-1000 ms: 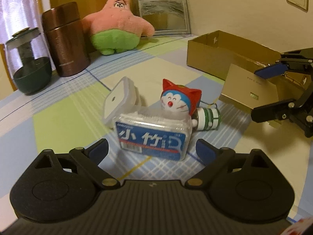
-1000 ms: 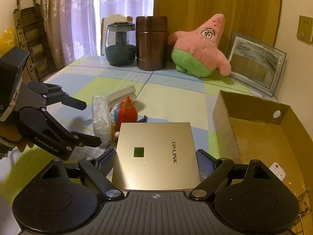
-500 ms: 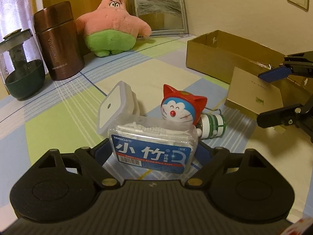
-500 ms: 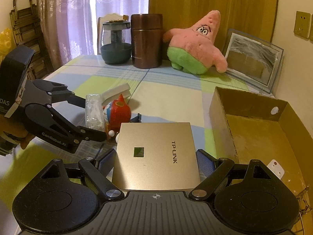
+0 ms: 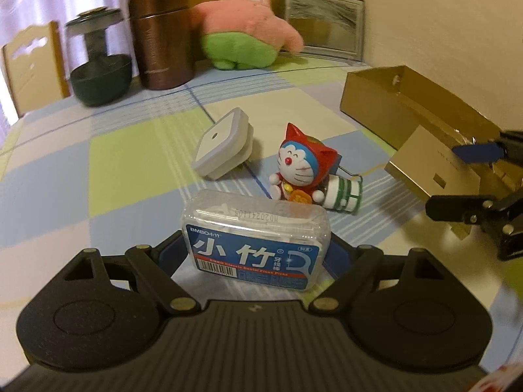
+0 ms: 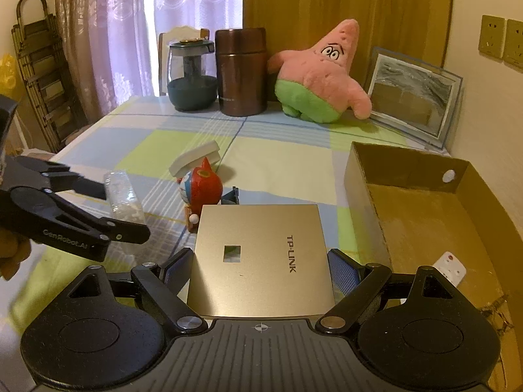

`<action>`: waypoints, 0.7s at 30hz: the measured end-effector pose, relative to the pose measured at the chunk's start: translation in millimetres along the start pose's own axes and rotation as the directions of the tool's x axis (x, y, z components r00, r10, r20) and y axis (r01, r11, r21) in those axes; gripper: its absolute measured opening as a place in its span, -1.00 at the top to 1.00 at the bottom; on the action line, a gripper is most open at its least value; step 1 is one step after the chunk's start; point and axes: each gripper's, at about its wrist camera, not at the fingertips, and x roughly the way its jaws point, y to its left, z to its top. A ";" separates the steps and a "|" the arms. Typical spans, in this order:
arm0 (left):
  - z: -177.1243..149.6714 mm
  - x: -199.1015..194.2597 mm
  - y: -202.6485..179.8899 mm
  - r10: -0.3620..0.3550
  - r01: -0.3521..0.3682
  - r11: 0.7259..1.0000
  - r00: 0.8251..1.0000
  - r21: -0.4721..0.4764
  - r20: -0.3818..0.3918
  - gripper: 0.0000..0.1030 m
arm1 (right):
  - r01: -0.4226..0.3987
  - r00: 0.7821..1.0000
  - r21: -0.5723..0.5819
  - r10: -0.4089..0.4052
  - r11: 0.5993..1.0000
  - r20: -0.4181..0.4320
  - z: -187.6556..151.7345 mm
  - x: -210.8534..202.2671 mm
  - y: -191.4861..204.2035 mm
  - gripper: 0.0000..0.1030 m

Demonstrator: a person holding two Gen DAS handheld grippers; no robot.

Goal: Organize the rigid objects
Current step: 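Carry the blue box and gold plate over the cardboard tray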

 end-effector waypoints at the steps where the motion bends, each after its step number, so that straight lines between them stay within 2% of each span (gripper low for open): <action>1: -0.6 -4.7 -2.1 0.008 -0.008 1.000 1.000 -0.013 -0.001 -0.64 | 0.002 1.000 0.003 -0.002 1.000 0.001 -0.3 -3.3 0.1 -0.64; 9: -6.8 -42.3 -25.5 0.048 -0.051 0.991 0.998 -0.121 -0.027 -0.64 | 0.027 1.000 0.030 -0.027 0.999 0.015 -6.3 -39.3 -1.6 -0.64; 21: -6.6 -88.1 -69.5 0.101 -0.104 0.975 0.995 -0.195 -0.026 -0.64 | 0.075 0.996 0.112 -0.079 0.991 0.033 -14.4 -95.2 -24.6 -0.64</action>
